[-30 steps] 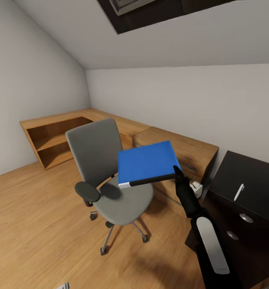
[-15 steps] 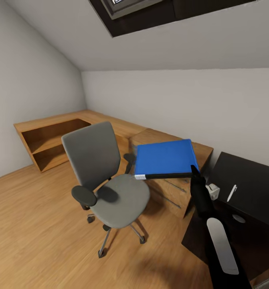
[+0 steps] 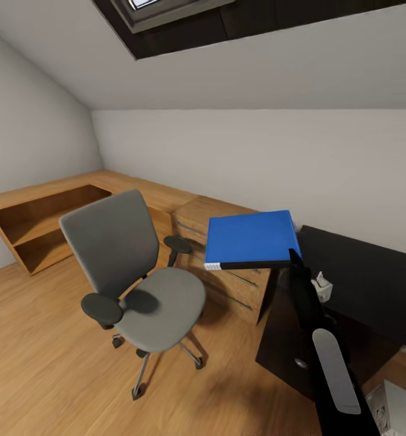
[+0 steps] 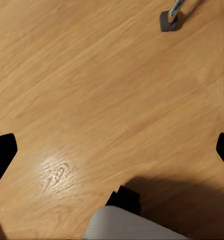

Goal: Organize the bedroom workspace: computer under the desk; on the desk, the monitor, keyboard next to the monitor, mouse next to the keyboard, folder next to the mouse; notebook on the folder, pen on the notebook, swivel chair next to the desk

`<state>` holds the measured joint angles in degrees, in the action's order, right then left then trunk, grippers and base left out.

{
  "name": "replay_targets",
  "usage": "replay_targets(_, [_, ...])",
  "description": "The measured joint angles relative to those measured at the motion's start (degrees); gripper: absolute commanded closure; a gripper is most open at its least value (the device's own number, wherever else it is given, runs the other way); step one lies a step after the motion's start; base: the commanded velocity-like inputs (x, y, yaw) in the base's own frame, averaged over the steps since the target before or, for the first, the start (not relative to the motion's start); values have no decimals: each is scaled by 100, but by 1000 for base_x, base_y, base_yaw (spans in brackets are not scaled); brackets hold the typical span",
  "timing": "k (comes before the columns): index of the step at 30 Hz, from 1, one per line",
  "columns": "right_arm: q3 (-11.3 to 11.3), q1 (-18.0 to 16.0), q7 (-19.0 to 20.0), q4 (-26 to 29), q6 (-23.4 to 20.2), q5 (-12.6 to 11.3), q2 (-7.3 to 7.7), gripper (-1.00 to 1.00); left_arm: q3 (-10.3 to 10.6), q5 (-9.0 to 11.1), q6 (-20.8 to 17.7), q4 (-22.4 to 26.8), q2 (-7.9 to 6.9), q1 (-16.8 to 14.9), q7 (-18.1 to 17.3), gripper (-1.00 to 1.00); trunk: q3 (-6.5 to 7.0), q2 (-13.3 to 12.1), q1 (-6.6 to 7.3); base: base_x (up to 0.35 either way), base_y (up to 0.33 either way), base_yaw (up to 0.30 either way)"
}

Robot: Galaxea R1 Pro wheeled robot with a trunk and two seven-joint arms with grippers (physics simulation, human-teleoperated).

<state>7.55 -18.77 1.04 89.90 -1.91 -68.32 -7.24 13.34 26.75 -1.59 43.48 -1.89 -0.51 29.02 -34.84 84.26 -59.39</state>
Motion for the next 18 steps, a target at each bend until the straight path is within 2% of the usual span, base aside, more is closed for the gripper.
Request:
replay_targets(4, [0,1,-4,0,0,0,0,100,-1,3,-8,-116,16,4,0,-100,72,-160,88,0,0,-257])
replay_targets(14, [4,0,-15,0,0,0,0,100,-11,7,-26,-945,84,-3,-187,-100,234,-562,308,0,0,-257])
replay_targets(18, [16,1,-24,0,0,6,-6,100,-11,11,-29,-1184,80,-101,-249,-100,296,-722,395,0,0,-256])
